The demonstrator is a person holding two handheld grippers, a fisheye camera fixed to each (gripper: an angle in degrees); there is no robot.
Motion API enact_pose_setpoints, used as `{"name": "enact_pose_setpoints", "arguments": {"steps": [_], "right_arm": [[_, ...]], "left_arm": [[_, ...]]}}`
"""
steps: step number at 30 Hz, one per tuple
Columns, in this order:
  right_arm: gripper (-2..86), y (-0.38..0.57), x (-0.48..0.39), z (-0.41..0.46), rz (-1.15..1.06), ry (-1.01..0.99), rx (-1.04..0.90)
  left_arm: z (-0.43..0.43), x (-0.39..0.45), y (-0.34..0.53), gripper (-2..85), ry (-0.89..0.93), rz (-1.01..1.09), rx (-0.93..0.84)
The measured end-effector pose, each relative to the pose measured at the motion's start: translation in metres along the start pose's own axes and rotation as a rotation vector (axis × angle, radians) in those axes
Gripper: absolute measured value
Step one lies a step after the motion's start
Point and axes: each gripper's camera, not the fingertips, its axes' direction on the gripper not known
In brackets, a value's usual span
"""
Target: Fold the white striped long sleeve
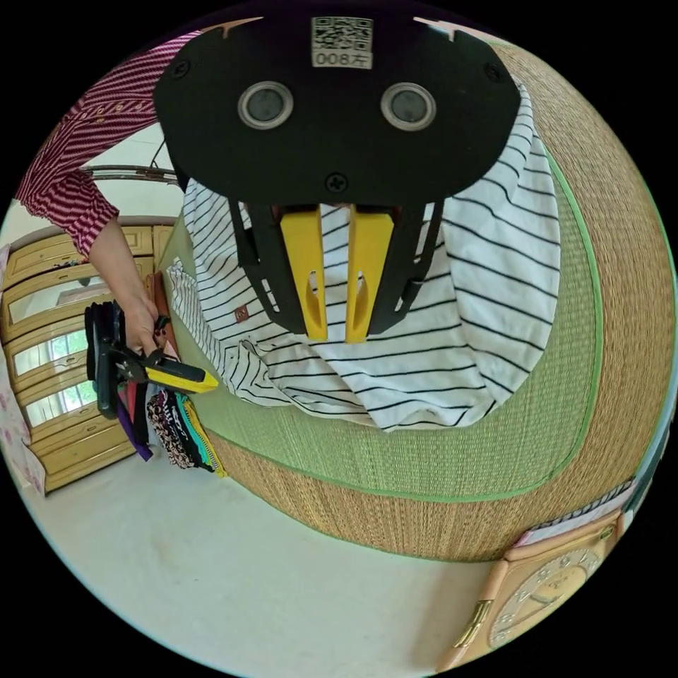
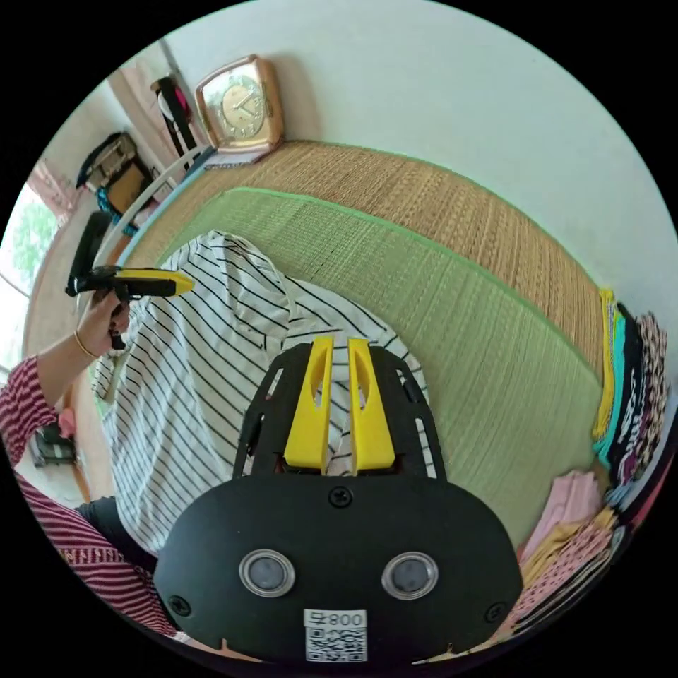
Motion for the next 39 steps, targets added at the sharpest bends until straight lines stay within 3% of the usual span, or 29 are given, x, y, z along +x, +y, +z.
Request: {"name": "enact_pose_setpoints", "arguments": {"steps": [5, 13, 18, 23, 27, 39], "right_arm": [[5.5, -0.019, -0.025, 0.047, -0.12, 0.055, -0.13], [1.1, -0.012, -0.03, 0.023, -0.133, 0.036, -0.081], [0.7, -0.021, 0.017, -0.033, 0.005, -0.123, 0.019], [0.5, -0.03, 0.061, -0.024, 0.14, -0.196, -0.057], [0.2, -0.004, 0.081, -0.037, 0.228, -0.255, 0.039], [0.1, 0.084, 0.082, -0.007, 0.284, -0.118, 0.02]], "left_arm": [[-0.003, 0.008, -0.006, 4.8, -0.024, 0.007, -0.023], [-0.03, 0.026, -0.004, 3.9, -0.016, 0.014, 0.006], [-0.052, 0.039, -0.012, 3.8, -0.027, 0.028, 0.031], [-0.063, 0.044, -0.024, 3.9, -0.054, 0.006, 0.04], [-0.068, 0.042, -0.032, 4.0, -0.095, -0.026, 0.048], [-0.067, 0.044, -0.054, 1.7, -0.146, -0.048, 0.044]]}}
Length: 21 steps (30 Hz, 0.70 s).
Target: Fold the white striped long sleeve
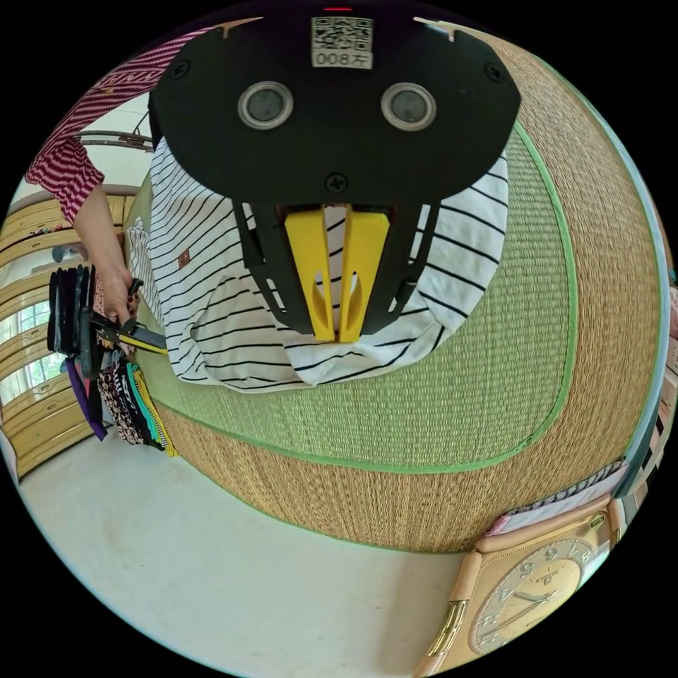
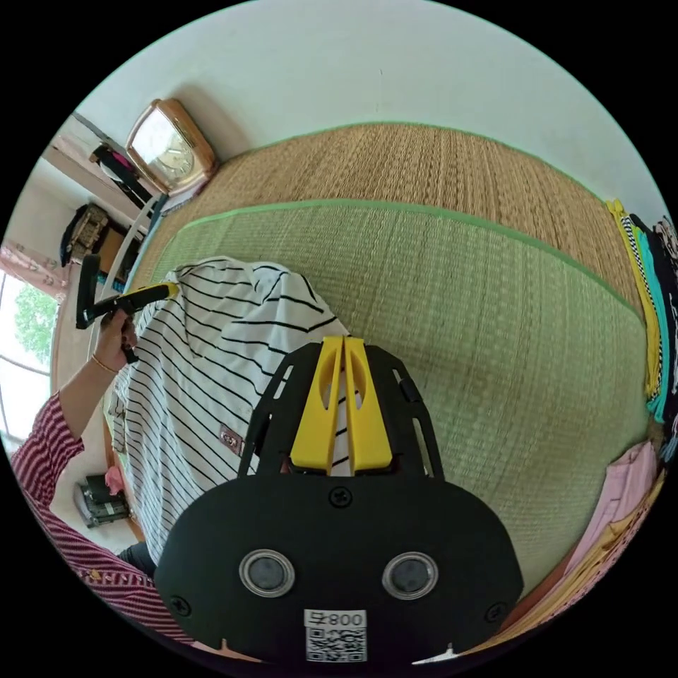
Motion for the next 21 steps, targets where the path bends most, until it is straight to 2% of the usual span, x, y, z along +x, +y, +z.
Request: {"name": "enact_pose_setpoints", "arguments": {"steps": [4, 9, 13, 17, 21], "right_arm": [[0.0, -0.005, 0.014, -0.01, 0.0, 0.116, -0.005], [0.1, -0.016, 0.018, -0.026, -0.008, 0.112, -0.011], [0.1, -0.002, -0.012, -0.038, -0.057, 0.0, 0.045], [0.1, 0.018, -0.025, -0.018, -0.046, 0.055, -0.01], [0.0, 0.057, -0.022, -0.034, 0.001, 0.048, 0.058]], "left_arm": [[-0.004, -0.003, -0.005, 2.0, -0.022, -0.01, 0.02], [-0.001, -0.014, -0.008, 2.0, 0.021, -0.057, 0.057], [0.011, -0.024, -0.014, 1.3, 0.014, -0.07, 0.057], [0.012, -0.034, -0.016, 1.0, 0.034, -0.108, 0.06], [0.006, -0.039, 0.001, 1.0, 0.044, -0.041, 0.097]]}}
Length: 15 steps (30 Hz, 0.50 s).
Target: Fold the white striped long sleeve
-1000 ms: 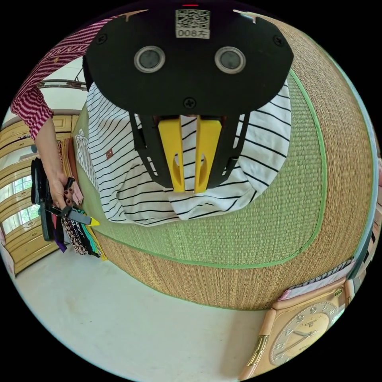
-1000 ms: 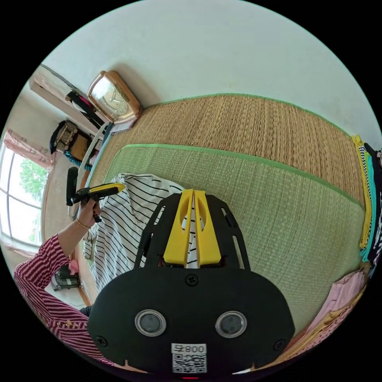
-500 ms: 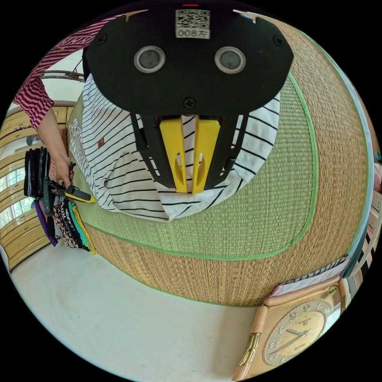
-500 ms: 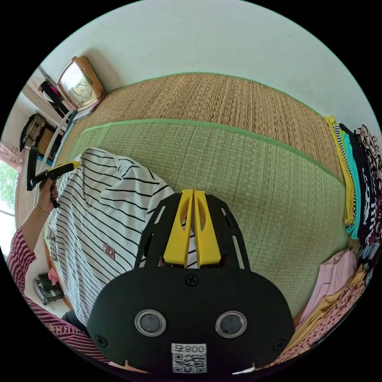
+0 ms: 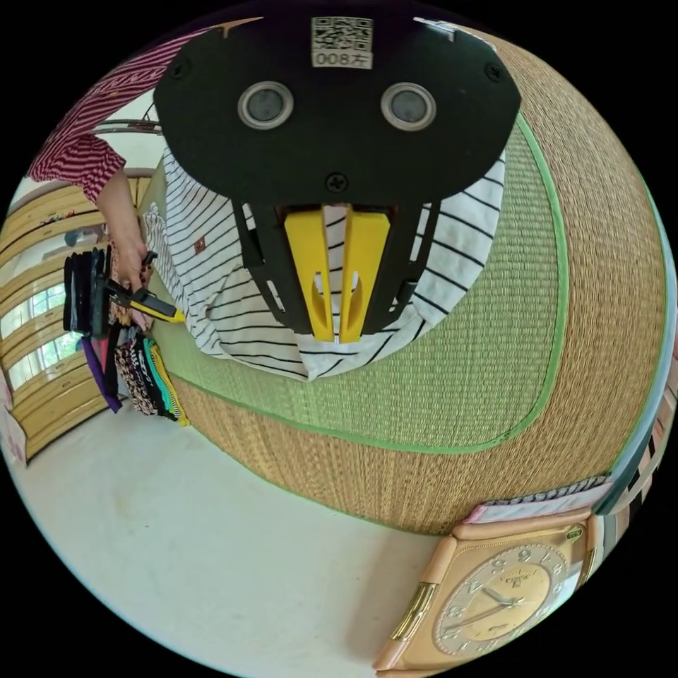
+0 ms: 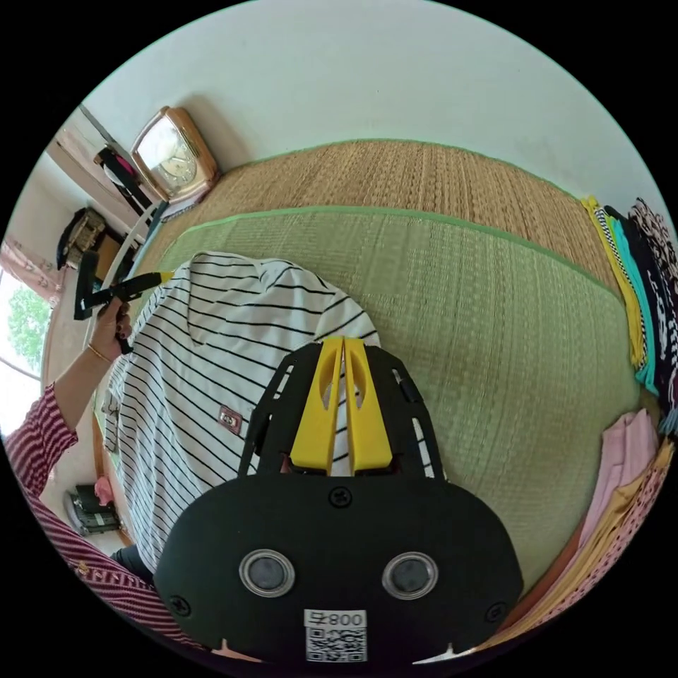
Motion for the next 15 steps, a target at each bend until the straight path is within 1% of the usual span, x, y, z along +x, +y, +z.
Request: {"name": "enact_pose_setpoints", "arguments": {"steps": [2, 4, 6, 8, 10, 11, 12, 15], "right_arm": [[0.1, 0.008, 0.003, 0.008, -0.015, 0.04, -0.021], [0.0, 0.005, 0.012, 0.005, -0.002, 0.026, -0.014], [0.1, -0.015, 0.019, 0.002, -0.015, 0.102, -0.047], [0.1, -0.03, 0.025, -0.001, -0.017, 0.134, -0.075], [0.2, -0.039, 0.032, -0.005, 0.005, 0.101, -0.101], [0.4, -0.039, 0.03, -0.014, 0.017, 0.112, -0.074], [0.5, -0.035, 0.023, -0.027, 0.006, 0.081, -0.023], [1.5, -0.036, -0.008, -0.044, -0.071, -0.036, 0.039]], "left_arm": [[0.01, -0.007, 0.005, 0.9, -0.062, 0.006, -0.046], [0.019, -0.024, 0.007, 0.7, -0.045, -0.031, -0.047], [0.025, -0.033, 0.002, 0.5, -0.024, -0.059, -0.053], [0.029, -0.038, -0.004, 0.4, -0.035, -0.065, -0.052], [0.033, -0.04, -0.006, 0.3, -0.011, -0.04, -0.025], [0.034, -0.04, -0.006, 0.4, -0.003, -0.028, -0.022], [0.038, -0.039, -0.006, 0.4, 0.005, -0.002, -0.022], [0.055, -0.041, -0.005, 0.6, -0.003, 0.059, -0.053]]}}
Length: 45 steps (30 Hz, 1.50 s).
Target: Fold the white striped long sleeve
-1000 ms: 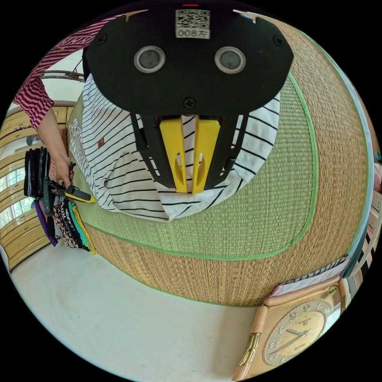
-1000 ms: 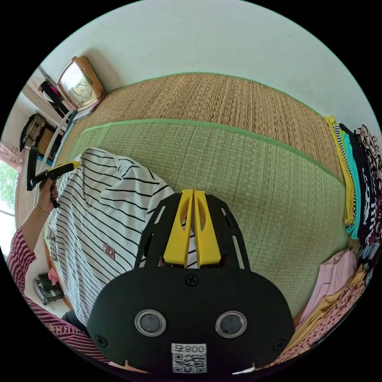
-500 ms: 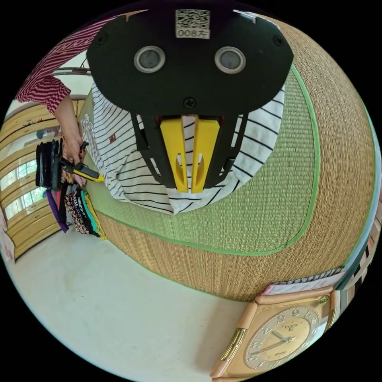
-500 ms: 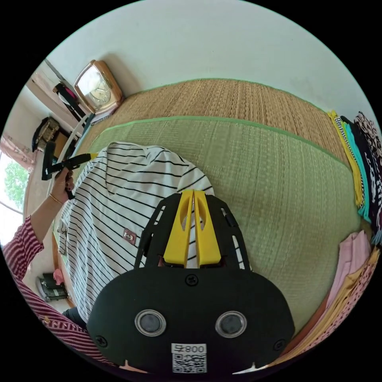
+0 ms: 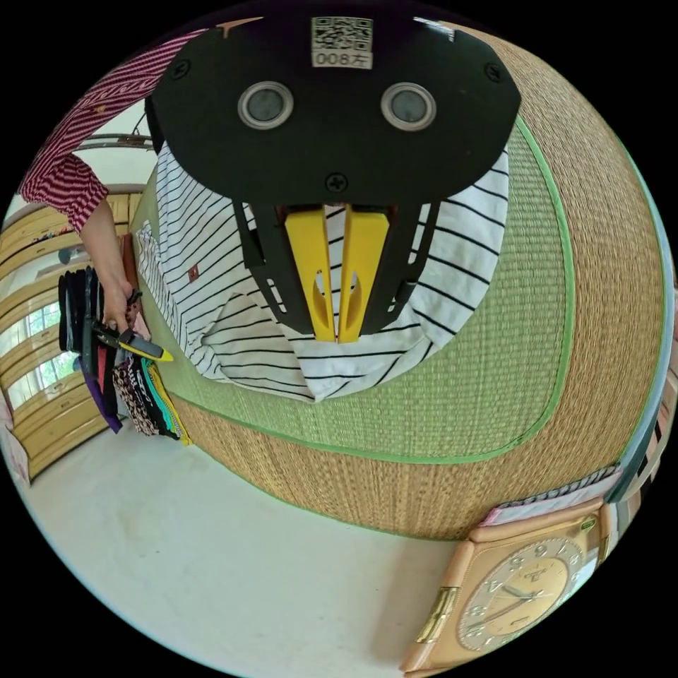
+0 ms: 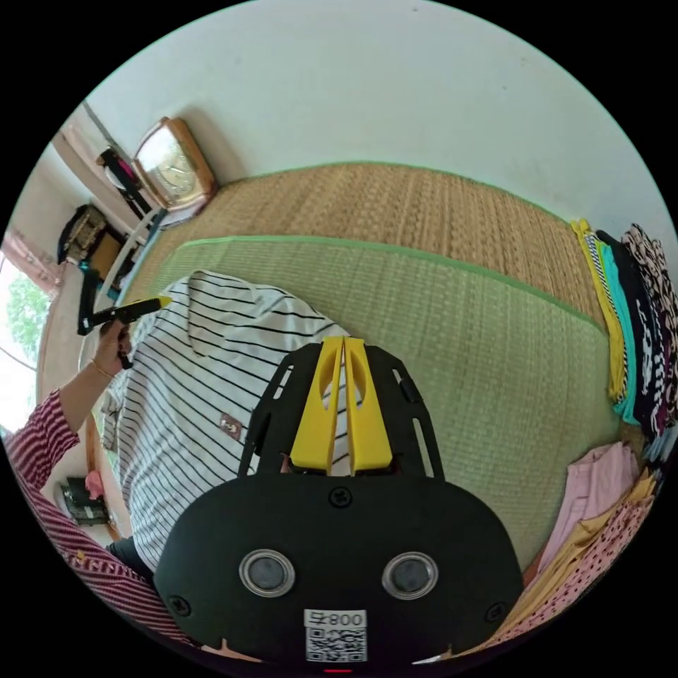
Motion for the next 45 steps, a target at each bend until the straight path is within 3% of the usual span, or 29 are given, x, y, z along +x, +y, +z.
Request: {"name": "enact_pose_setpoints", "arguments": {"steps": [5, 10, 15, 22, 27, 32, 36, 42, 45], "right_arm": [[5.6, -0.041, -0.073, 0.024, -0.165, 0.011, -0.023], [4.5, -0.072, -0.121, 0.08, -0.306, 0.221, -0.165], [1.1, -0.088, -0.116, 0.08, -0.277, 0.234, -0.135], [0.2, -0.097, -0.076, 0.066, -0.147, 0.095, -0.113], [0.2, -0.064, -0.04, 0.015, -0.065, -0.076, 0.028], [0.2, 0.016, -0.008, -0.03, -0.005, -0.128, 0.086], [0.1, 0.099, 0.026, -0.043, 0.118, -0.085, 0.04], [0.2, 0.167, 0.063, -0.046, 0.261, 0.032, -0.065], [0.6, 0.183, 0.06, -0.065, 0.27, -0.024, -0.038]], "left_arm": [[0.028, -0.02, 0.002, 0.8, -0.005, 0.0, -0.024], [0.052, -0.048, 0.0, 0.8, -0.006, 0.004, -0.015], [0.076, -0.075, 0.001, 0.8, 0.003, 0.006, -0.003], [0.094, -0.116, 0.007, 0.8, 0.043, 0.003, 0.039], [0.081, -0.162, 0.052, 1.0, 0.079, -0.071, 0.12], [0.076, -0.216, 0.129, 1.0, -0.021, -0.192, 0.102], [0.102, -0.265, 0.165, 0.6, -0.109, -0.3, 0.024], [0.13, -0.305, 0.148, 0.7, -0.175, -0.307, 0.024], [0.136, -0.3, 0.151, 1.2, -0.113, -0.257, 0.023]]}}
